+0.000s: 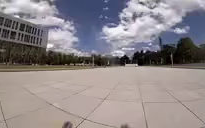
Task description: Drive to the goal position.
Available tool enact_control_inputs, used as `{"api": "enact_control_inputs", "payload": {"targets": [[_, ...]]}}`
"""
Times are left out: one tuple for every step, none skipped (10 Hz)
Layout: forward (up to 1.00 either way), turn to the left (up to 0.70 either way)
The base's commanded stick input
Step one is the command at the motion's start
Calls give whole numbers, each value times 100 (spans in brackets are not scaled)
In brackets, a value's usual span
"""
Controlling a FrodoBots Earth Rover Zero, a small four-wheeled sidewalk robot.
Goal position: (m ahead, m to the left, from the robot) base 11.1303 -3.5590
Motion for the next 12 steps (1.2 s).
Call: {"api": "enact_control_inputs", "payload": {"targets": [[6, 0], [6, 0], [6, 0], [6, 0], [6, 0], [6, 0], [6, 0], [6, 0], [6, 0], [6, 0], [6, 0], [6, 0]]}}
